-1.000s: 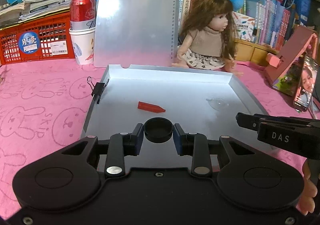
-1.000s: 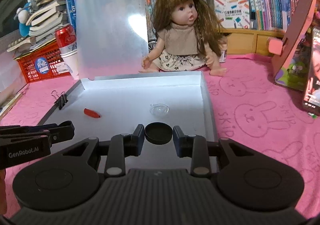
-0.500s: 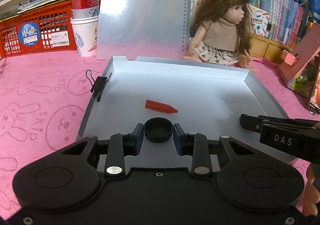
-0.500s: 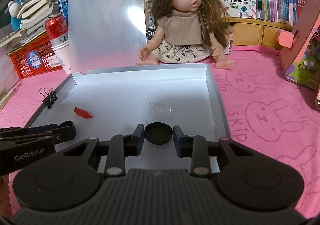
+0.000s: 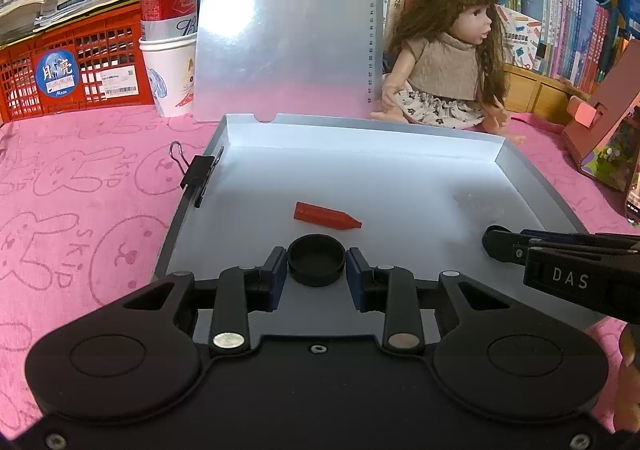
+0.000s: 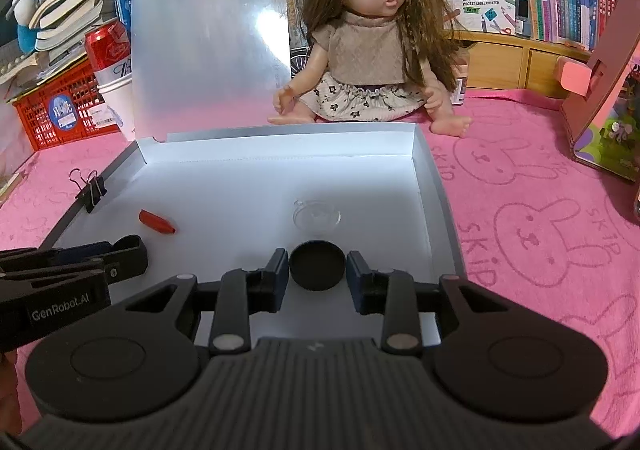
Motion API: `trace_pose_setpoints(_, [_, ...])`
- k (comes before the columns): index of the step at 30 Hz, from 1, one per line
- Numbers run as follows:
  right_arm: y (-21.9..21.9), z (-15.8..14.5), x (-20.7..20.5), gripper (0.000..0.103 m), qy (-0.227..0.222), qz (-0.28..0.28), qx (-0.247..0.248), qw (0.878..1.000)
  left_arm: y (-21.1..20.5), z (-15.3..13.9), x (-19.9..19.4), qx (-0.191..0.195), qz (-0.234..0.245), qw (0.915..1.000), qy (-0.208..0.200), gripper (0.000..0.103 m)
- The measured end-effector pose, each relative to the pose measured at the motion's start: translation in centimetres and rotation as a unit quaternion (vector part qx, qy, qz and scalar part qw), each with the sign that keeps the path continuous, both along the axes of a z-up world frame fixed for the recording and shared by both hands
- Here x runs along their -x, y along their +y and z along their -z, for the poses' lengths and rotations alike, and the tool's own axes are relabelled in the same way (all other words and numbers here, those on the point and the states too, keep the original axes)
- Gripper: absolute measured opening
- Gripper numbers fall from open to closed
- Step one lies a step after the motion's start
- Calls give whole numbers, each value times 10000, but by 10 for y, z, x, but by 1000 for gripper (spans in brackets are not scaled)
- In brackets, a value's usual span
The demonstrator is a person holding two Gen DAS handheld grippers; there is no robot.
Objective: Organize rigid objects
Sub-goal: 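Carry both black lids into the white box and open both grippers, then withdraw both grippers from the box toward the remaining items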
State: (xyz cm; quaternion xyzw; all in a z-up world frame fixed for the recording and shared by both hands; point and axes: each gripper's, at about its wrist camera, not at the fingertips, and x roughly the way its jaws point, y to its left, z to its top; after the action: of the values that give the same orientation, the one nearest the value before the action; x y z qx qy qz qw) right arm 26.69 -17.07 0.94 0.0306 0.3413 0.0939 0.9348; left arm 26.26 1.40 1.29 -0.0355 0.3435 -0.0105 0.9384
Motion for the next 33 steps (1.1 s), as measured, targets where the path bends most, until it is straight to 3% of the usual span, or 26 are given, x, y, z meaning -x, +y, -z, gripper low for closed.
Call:
trace_pose_setpoints(2, [-1,-1,1,55,-8,-4,-31,10000,0,-2,2,-5,33,10000,-36,38])
trace_pose_setpoints(6, [-2,-5,5,57,-63,-22,-92,9999,-2,-8,10,-47,109,9998,-162,47])
trace_pose_setpoints(17, [-10,-25,29,87,-331,-136,-83,9993,3,-27,39,41,194,9992,-354,70])
trace_pose_setpoints(33, [-16,-45,90,103,-762,-518,111,9957,8,-46,106,158,551,9967,-576,81])
